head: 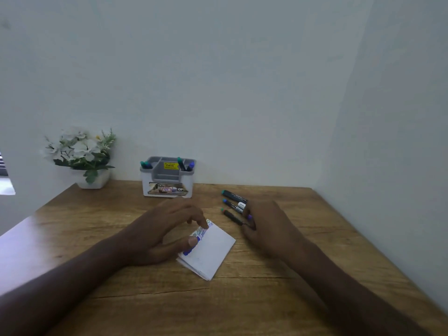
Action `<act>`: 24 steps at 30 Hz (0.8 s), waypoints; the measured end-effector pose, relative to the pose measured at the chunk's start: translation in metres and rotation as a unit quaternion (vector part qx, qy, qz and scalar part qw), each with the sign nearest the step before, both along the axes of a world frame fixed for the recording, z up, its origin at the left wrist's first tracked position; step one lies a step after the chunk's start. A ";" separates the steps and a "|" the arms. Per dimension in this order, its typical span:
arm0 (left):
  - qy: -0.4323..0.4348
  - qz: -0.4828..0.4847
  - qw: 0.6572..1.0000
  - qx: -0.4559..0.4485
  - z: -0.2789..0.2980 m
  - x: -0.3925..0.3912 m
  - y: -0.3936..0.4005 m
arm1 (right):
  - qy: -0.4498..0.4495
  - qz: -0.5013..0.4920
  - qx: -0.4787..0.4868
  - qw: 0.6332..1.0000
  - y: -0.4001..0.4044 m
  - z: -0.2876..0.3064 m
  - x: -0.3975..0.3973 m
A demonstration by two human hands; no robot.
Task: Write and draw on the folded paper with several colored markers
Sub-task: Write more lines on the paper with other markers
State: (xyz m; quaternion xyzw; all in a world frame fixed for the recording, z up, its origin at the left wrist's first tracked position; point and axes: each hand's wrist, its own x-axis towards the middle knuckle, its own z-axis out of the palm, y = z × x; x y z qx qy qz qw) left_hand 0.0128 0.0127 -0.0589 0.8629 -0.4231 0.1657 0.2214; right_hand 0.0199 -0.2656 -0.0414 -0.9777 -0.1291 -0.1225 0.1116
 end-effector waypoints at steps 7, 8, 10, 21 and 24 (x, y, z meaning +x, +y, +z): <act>-0.011 0.041 0.999 -0.003 -0.002 0.002 -0.002 | 0.022 0.069 0.322 0.944 0.020 0.004 -0.010; -0.019 0.068 0.997 -0.026 -0.002 0.003 -0.004 | 0.040 0.079 0.388 0.917 0.025 0.002 -0.013; -0.035 0.128 0.988 -0.084 -0.002 0.004 -0.007 | 0.060 0.092 0.443 0.890 0.033 -0.005 -0.016; -0.030 0.091 0.994 -0.054 0.007 -0.002 -0.021 | 0.013 0.165 0.463 0.871 0.056 -0.015 -0.021; -0.012 0.096 0.995 -0.027 0.004 -0.001 -0.023 | 0.000 0.178 0.436 0.882 0.058 -0.018 -0.021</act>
